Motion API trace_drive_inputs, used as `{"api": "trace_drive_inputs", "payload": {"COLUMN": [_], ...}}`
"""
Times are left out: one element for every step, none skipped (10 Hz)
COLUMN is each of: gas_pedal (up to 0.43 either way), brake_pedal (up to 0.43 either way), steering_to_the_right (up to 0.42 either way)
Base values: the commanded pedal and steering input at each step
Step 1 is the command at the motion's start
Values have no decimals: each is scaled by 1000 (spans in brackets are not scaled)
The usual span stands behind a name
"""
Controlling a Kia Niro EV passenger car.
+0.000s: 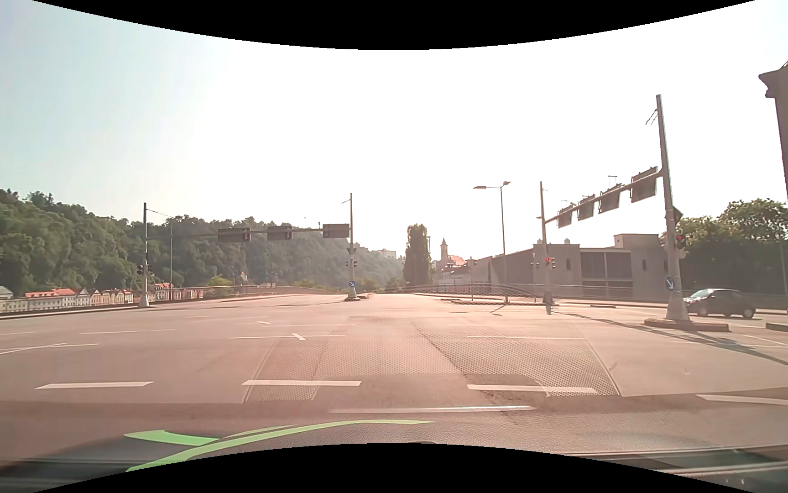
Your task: Follow the waypoints while adhering to traffic rules and regulations
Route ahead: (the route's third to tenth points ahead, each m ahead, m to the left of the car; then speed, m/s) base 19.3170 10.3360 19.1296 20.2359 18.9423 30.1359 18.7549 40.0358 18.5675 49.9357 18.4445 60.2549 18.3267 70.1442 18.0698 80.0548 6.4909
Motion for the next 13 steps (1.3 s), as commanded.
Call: {"api": "trace_drive_inputs", "payload": {"gas_pedal": [268,240,228,197,189,169,169,157,157,150,150,130,130], "brake_pedal": [0,0,0,0,0,0,0,0,0,0,0,0,0], "steering_to_the_right": [-23,-25,-33,-43,-51,-62,-72,-87,-99,-114,-128,-142,-150]}}
